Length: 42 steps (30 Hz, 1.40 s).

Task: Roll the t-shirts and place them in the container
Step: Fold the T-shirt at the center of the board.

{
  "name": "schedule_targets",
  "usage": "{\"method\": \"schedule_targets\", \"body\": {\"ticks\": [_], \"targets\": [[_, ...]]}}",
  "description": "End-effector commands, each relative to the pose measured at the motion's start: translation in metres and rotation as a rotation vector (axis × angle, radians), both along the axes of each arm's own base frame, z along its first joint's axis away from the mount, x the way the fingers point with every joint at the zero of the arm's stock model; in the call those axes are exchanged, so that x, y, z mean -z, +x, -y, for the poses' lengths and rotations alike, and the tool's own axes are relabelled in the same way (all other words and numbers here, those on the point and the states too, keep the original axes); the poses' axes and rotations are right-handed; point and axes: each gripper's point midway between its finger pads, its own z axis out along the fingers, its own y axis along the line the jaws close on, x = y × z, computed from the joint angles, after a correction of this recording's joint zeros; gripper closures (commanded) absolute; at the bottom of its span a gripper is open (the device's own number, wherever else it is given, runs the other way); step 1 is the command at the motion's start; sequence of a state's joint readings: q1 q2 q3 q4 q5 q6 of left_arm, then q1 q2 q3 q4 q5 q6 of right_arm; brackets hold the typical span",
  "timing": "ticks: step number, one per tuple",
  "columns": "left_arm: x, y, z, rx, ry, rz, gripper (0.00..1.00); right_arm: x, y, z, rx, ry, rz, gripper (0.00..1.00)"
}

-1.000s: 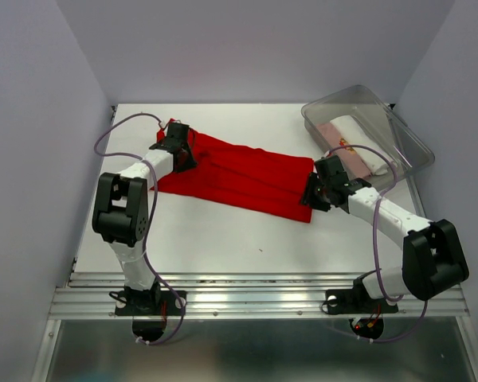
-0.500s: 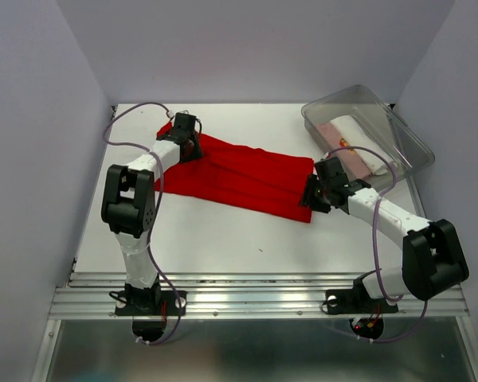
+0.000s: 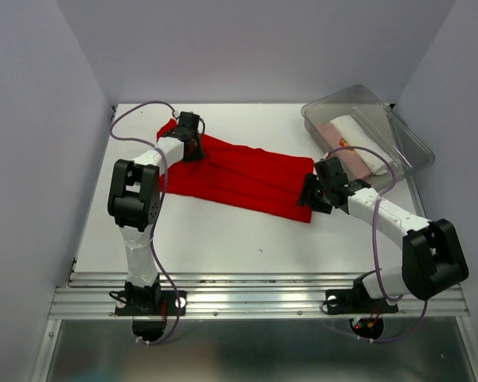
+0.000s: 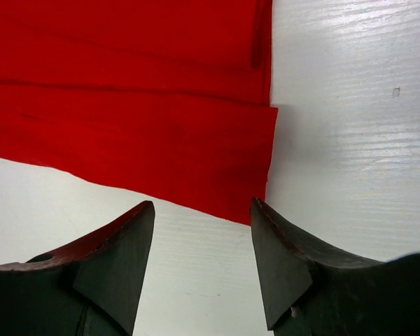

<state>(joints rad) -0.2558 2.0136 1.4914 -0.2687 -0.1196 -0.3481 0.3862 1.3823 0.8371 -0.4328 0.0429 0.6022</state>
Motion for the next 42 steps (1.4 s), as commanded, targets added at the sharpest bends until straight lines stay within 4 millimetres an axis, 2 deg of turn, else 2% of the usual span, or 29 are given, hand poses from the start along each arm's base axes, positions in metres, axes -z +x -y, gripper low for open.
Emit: {"method": "schedule_targets", "body": {"ticks": [1,2,6,7,8,14,16,26,27,29,31,34,35,37,39,41,42], "targets": [[-0.002,0.002,0.001,0.020,0.028,-0.012,0.67,-0.017,0.016,-0.005,0.001,0.029,0.070,0.37],[-0.002,0.002,0.001,0.018,0.029,-0.013,0.67,-0.018,0.016,-0.006,0.001,0.030,0.071,0.37],[-0.003,0.003,-0.001,0.005,0.038,-0.019,0.88,-0.016,0.016,-0.005,-0.002,0.025,0.070,0.36],[-0.008,0.004,-0.003,-0.003,0.043,-0.008,0.96,-0.016,0.016,-0.005,0.000,0.024,0.069,0.36],[-0.011,0.005,-0.004,-0.007,0.048,-0.004,1.00,-0.014,0.015,-0.004,0.001,0.023,0.064,0.36],[-0.038,0.019,-0.016,-0.023,0.123,0.047,1.00,-0.009,0.013,-0.004,0.006,0.023,0.048,0.36],[-0.042,0.024,-0.017,0.005,0.154,0.056,1.00,-0.008,0.013,-0.004,0.009,0.021,0.044,0.36],[-0.034,0.061,-0.023,0.080,0.293,0.107,1.00,-0.010,0.012,-0.002,0.019,0.013,0.036,0.36],[-0.032,0.061,-0.025,0.077,0.310,0.102,0.89,-0.009,0.012,-0.001,0.023,0.011,0.037,0.36],[-0.037,0.065,-0.029,0.066,0.332,0.110,0.77,-0.007,0.011,-0.001,0.027,0.010,0.031,0.36],[-0.045,0.067,-0.030,0.051,0.338,0.120,0.71,-0.004,0.010,-0.001,0.027,0.011,0.021,0.36],[-0.076,0.069,-0.023,0.057,0.323,0.181,0.50,-0.002,0.012,-0.002,0.032,0.018,0.026,0.36],[-0.093,0.069,-0.023,0.054,0.319,0.209,0.34,-0.002,0.013,-0.002,0.034,0.019,0.031,0.36],[-0.119,0.068,-0.025,0.036,0.316,0.255,0.31,-0.002,0.014,-0.003,0.039,0.023,0.031,0.36],[-0.135,0.065,-0.029,-0.002,0.312,0.281,0.31,-0.004,0.015,-0.004,0.043,0.034,0.041,0.36],[-0.150,0.056,-0.035,-0.060,0.290,0.304,0.38,-0.006,0.014,-0.004,0.045,0.037,0.051,0.36],[-0.150,0.049,-0.040,-0.091,0.273,0.288,0.45,-0.006,0.014,-0.003,0.044,0.035,0.050,0.36]]}}
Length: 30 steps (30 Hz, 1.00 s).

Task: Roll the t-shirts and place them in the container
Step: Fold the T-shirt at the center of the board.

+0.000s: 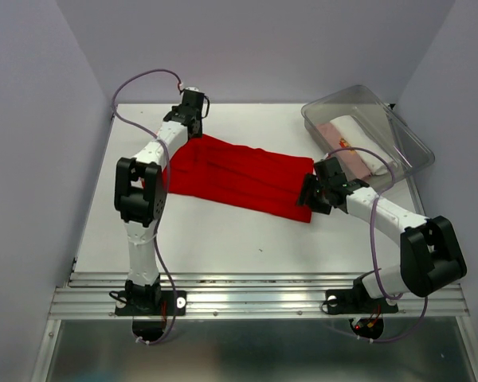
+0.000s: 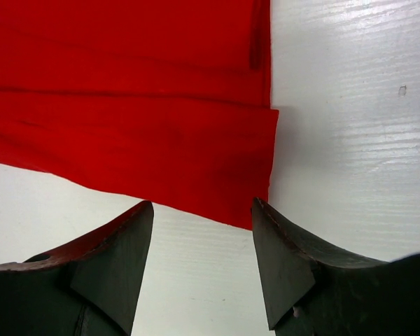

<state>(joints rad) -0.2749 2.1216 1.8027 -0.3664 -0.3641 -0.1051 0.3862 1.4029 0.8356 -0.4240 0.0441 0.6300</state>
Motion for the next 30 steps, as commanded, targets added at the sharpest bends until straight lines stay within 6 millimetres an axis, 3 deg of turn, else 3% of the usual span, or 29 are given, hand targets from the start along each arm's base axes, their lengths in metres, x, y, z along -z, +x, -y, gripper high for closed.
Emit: {"method": "schedule_targets", "body": {"ticks": [1,3,5,7,8,9,11,13,19,24,30], "targets": [[-0.073,-0.019,-0.008,-0.107,-0.108,0.135,0.46,-0.011,0.013,-0.002,0.023,0.025,0.069,0.36],[-0.069,-0.036,-0.006,-0.113,-0.174,0.121,0.46,-0.010,0.010,0.000,0.027,0.025,0.067,0.36],[-0.041,-0.062,-0.001,-0.139,-0.258,0.063,0.47,-0.007,0.006,0.000,0.021,0.029,0.061,0.36],[-0.021,-0.081,0.011,-0.127,-0.374,-0.005,0.55,-0.006,0.005,-0.002,0.010,0.035,0.058,0.36],[-0.003,-0.100,0.014,-0.154,-0.438,-0.053,0.56,-0.005,0.004,-0.002,0.006,0.033,0.057,0.36],[-0.004,-0.099,0.018,-0.148,-0.492,-0.026,0.57,-0.003,0.003,-0.001,0.006,0.032,0.052,0.36],[0.012,-0.116,0.022,-0.159,-0.556,-0.039,0.56,-0.004,0.002,-0.001,0.002,0.031,0.057,0.36],[0.012,-0.113,0.022,-0.191,-0.587,-0.007,0.50,-0.004,0.002,-0.003,-0.008,0.038,0.058,0.36],[0.027,-0.099,0.017,-0.231,-0.555,-0.008,0.50,-0.010,0.004,-0.002,-0.020,0.032,0.076,0.36],[0.040,-0.086,0.012,-0.243,-0.519,-0.015,0.42,-0.011,0.003,-0.002,-0.012,0.036,0.075,0.36],[0.046,-0.076,0.004,-0.270,-0.480,-0.006,0.47,-0.009,0.003,-0.002,-0.021,0.030,0.069,0.36]]}}
